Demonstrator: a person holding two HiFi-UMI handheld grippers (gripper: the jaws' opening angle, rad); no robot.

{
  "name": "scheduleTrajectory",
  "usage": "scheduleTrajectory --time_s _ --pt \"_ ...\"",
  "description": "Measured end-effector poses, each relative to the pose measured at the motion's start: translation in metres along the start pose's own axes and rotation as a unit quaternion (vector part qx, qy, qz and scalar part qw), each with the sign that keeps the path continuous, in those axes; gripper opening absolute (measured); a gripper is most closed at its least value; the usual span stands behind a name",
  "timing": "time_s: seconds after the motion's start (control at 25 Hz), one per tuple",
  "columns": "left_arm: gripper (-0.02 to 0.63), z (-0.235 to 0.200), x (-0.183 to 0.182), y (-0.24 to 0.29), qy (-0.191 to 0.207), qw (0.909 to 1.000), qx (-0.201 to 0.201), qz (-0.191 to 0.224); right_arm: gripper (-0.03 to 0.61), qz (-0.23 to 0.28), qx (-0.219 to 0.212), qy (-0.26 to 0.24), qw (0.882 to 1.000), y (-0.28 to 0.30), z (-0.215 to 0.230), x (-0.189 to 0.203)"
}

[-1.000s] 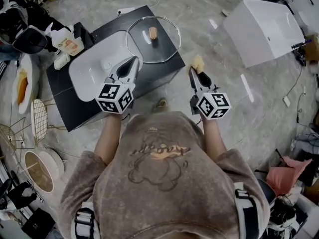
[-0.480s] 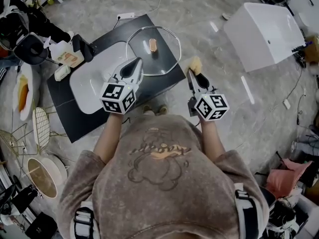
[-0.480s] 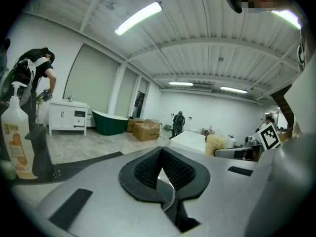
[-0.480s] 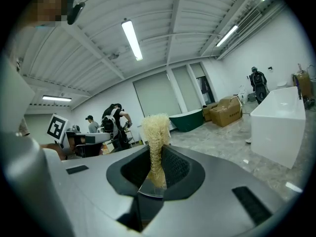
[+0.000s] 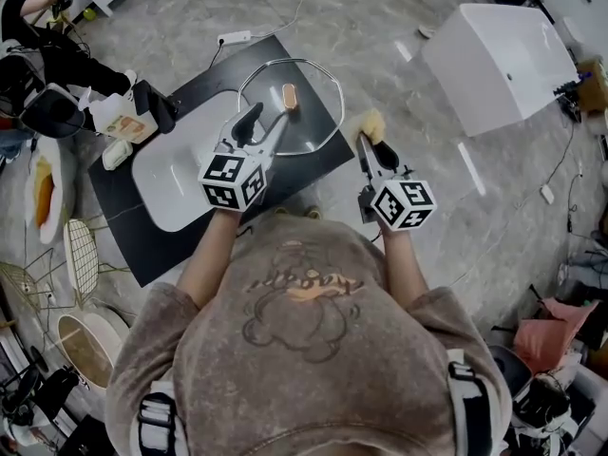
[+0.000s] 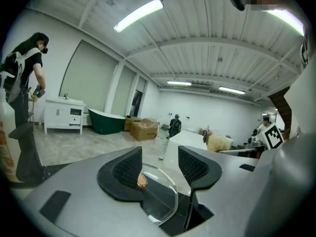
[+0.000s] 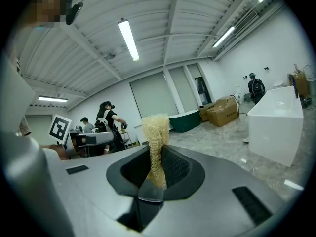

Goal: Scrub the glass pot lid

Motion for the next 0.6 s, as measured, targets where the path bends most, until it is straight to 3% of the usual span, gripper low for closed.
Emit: scheduleTrajectory --time_s 0.16,0.6 --pt "0.273 -0.006 0.010 0.021 0.004 0.9998 -0.010 -0.019 0.057 -0.002 0.005 0.001 1.000 -0.002 0.005 0.000" --pt "0.284 -0.038 0.071 0.103 0.005 0.9938 -0.038 -0.104 0.057 -0.007 0.039 0.012 0.999 -0.020 0.029 0.007"
Point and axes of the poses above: the fingertips, and each gripper's own axes: y forward along the fingers, z to its right, x out of its underside, the point moved 2 cm from there along -y, backward along the fingers, and after that the axes turned 2 degrees about z, right-handed, at the moved point
